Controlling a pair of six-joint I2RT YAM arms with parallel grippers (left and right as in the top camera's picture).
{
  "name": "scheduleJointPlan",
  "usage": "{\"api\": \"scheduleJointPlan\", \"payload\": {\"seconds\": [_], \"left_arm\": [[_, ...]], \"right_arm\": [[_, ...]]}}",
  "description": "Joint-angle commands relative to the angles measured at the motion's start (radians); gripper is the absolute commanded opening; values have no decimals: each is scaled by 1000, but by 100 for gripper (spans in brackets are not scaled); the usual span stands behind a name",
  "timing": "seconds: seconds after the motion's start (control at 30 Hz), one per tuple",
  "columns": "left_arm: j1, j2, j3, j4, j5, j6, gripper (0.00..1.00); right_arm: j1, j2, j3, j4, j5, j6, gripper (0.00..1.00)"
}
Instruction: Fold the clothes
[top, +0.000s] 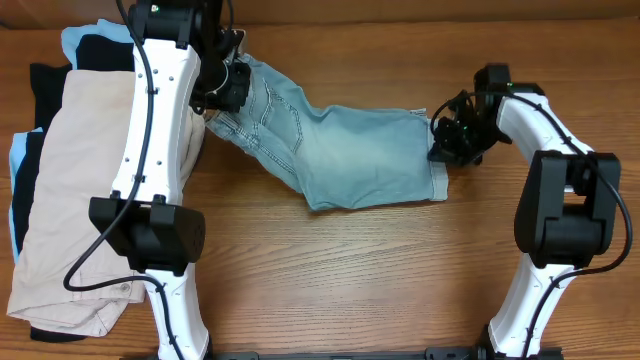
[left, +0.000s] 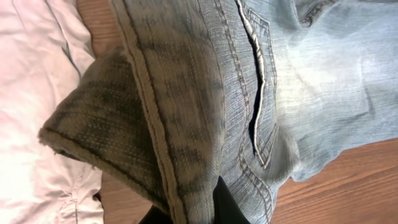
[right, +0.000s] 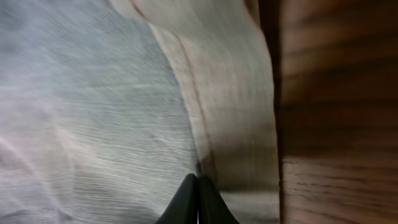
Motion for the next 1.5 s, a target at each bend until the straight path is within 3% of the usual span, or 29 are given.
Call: {"api": "scheduleJointPlan", "payload": {"seconds": [0.0, 0.2, 0.43, 0.6, 0.87, 1.0, 1.07, 1.13, 1.2, 1.23, 1.27, 1.3, 1.47], "left_arm": [[-18, -46, 43, -4, -2, 23, 4], [-51, -45, 45, 3, 30, 24, 4], [-179, -45, 44, 49, 52, 1, 4], [-312, -45, 42, 149, 51, -89, 4], [-461, -45, 6, 290, 43, -123, 4], [-500, -37, -46, 359, 43, -146, 9], [-509, -32, -80, 388, 44, -151, 19], [-515, -24, -121, 422, 44, -165, 22], [-517, -17, -165, 467, 49, -168, 38], [-518, -13, -185, 492, 56, -168, 55], [-519, -9, -203, 517, 64, -169, 82], [-520, -5, -225, 547, 75, -168, 100], [-521, 12, -282, 623, 92, -175, 100]], "right_arm": [[0, -2, -52, 34, -38, 3, 4], [0, -2, -141, 107, -43, 7, 4], [0, -2, -177, 122, -43, 7, 4], [0, -2, -179, 123, -43, 7, 4], [0, -2, -181, 122, -43, 7, 4], [0, -2, -181, 122, -43, 7, 4], [0, -2, -181, 123, -45, 8, 4], [0, -2, -180, 127, -64, 7, 4], [-9, -6, -163, 121, -121, 6, 4], [-19, -13, -146, 116, -148, 6, 4], [-33, -25, -126, 110, -173, 6, 4], [-49, -43, -101, 101, -195, 6, 4], [-162, -157, 111, -17, -238, 2, 4]]}}
